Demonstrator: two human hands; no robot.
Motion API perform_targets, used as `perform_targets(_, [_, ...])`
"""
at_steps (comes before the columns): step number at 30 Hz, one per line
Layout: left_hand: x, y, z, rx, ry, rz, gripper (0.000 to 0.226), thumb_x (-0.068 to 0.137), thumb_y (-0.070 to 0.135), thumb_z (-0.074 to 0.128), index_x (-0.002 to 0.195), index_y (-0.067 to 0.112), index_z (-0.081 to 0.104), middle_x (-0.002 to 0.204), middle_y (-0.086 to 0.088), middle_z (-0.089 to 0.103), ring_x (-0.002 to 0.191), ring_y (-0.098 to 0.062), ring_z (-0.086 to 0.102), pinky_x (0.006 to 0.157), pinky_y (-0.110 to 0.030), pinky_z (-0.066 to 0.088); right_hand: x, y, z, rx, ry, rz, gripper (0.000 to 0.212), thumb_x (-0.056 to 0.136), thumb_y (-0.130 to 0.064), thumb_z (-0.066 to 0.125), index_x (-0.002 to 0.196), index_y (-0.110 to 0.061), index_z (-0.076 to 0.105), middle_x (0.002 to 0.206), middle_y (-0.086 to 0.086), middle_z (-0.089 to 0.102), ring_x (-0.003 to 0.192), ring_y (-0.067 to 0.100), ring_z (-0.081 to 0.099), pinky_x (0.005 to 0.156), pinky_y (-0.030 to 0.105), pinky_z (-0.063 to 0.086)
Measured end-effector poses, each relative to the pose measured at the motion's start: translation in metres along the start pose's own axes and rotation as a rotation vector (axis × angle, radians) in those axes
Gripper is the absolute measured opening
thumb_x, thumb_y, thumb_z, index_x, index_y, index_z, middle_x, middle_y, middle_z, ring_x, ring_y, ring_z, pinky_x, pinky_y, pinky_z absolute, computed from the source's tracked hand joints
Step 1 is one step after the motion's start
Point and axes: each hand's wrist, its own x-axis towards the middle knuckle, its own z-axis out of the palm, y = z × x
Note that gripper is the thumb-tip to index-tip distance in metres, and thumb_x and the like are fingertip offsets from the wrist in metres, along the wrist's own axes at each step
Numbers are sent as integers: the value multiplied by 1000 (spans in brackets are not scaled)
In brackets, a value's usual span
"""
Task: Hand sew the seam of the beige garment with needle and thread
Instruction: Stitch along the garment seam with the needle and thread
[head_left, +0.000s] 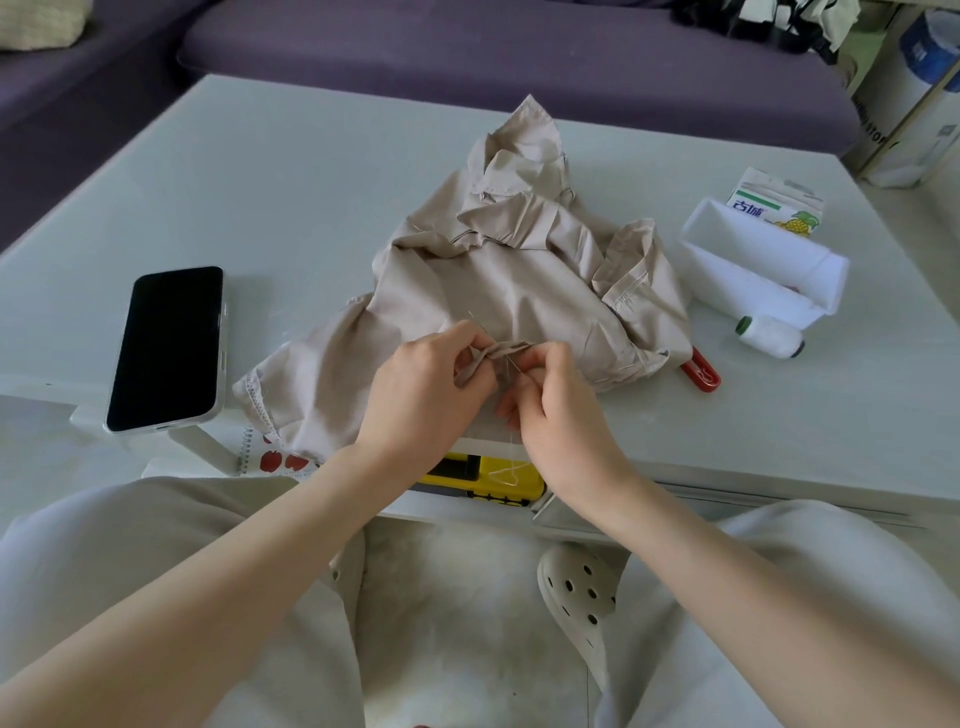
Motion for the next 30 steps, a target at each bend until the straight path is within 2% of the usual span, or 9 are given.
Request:
perform_targets(8, [-3,0,0,-98,-60,25,9,85,16,61,86,24,67,66,6,61,67,-15,53,61,-38,49,2,0,1,16,15,3,7,99,-8,40,99,-15,42,91,8,64,84,20,63,76,40,52])
perform_targets(11, [-2,0,-2,-129,-114,14,8,87,22,60,85,26,67,65,9,61,66,-10,53,62,-31,48,2,-1,0,35,25,21,12,99,-9,41,94,-20,43,90,9,65,82,19,65,74,39,54])
perform_targets(13, [0,3,-4,-196,-150,-41,17,88,34,53,76,26,64,62,11,58,63,-6,51,60,-23,44,1,-4,-1,84,14,26,17,99,-8,42,91,-23,43,88,8,65,75,18,66,68,36,56])
perform_targets(16, [1,7,-6,-317,-164,-122,37,92,40,44,72,12,59,62,-2,57,63,-15,51,63,-31,43,-1,-8,-2,72,-31,22,11,99,-9,41,90,-15,44,79,6,64,64,17,65,59,34,55])
perform_targets(20, [2,9,-6,-321,-105,-118,20,93,19,56,78,7,62,70,-9,64,70,-20,57,67,-30,47,-2,-9,-5,-153,-110,-36,10,96,-9,41,86,-9,38,71,3,63,65,24,62,59,44,48])
perform_targets(23, [3,7,-6,-287,-88,-121,19,94,18,54,81,6,60,72,-8,64,70,-18,56,67,-26,45,-4,-4,-5,-487,0,-184,12,99,-21,43,89,-16,39,72,-3,56,64,22,52,53,34,32])
perform_targets(25, [4,4,-5,-265,-81,-109,18,95,17,53,82,6,59,73,-7,64,70,-17,56,66,-24,44,-1,-5,-7,-451,167,-273,15,99,-25,43,93,-12,48,79,-1,56,71,16,49,59,28,36])
perform_targets(27, [3,6,-5,-273,-88,-93,17,94,16,54,82,7,60,72,-5,64,69,-14,55,65,-19,43,5,-4,-10,-448,320,-353,21,96,-24,43,97,-8,57,91,2,57,87,16,47,77,22,38])
perform_targets(30, [0,9,-5,-315,-96,-58,15,93,14,56,79,14,60,68,-4,61,65,-11,50,62,-14,39,9,-6,-14,-341,265,-342,22,95,-24,48,104,-11,64,99,0,58,96,13,48,86,15,35])
